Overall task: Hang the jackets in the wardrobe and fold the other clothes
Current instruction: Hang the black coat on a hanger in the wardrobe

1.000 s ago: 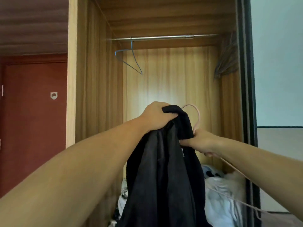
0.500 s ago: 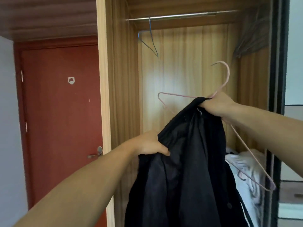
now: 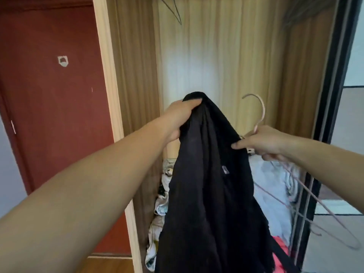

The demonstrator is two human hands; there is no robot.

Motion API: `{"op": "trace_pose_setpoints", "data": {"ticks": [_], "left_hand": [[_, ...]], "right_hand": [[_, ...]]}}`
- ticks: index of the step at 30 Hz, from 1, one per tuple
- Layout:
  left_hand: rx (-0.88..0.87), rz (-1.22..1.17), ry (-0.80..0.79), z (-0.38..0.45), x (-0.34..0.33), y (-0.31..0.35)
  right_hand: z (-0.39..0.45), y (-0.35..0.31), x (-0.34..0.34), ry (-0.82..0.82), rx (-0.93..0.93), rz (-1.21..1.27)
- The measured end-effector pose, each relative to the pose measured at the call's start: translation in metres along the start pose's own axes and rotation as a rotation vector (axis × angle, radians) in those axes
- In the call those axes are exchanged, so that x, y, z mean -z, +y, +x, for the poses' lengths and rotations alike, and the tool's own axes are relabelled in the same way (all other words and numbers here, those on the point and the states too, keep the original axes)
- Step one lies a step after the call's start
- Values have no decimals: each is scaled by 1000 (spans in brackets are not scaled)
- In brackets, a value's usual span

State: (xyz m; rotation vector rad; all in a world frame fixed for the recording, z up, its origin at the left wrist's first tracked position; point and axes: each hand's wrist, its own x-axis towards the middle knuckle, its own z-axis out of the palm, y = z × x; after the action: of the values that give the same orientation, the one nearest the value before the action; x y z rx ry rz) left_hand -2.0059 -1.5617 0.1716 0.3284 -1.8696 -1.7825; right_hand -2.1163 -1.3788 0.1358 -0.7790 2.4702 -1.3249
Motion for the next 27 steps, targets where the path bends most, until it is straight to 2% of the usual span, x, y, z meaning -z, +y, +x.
{"op": "trace_pose_setpoints", "data": {"ticks": [3, 7, 9, 12, 20, 23, 27], "left_hand": [[62, 185, 45, 8, -20, -14], [112, 232, 138, 21, -19, -37], [124, 247, 140, 27, -18, -41], [113, 263, 155, 34, -21, -43], [47, 363, 189, 47, -17, -39], [25, 413, 193, 49, -14, -37], [-20, 516, 123, 52, -13, -37]], "right_hand": [[1, 21, -1, -7, 33, 131], [8, 49, 19, 275, 184, 387], [10, 62, 27, 325, 235, 487], [6, 83, 34, 235, 231, 540], [-2, 127, 51, 100, 187, 486], [-7, 130, 49, 72, 176, 408], [-7, 125, 36, 74, 166, 209]]}}
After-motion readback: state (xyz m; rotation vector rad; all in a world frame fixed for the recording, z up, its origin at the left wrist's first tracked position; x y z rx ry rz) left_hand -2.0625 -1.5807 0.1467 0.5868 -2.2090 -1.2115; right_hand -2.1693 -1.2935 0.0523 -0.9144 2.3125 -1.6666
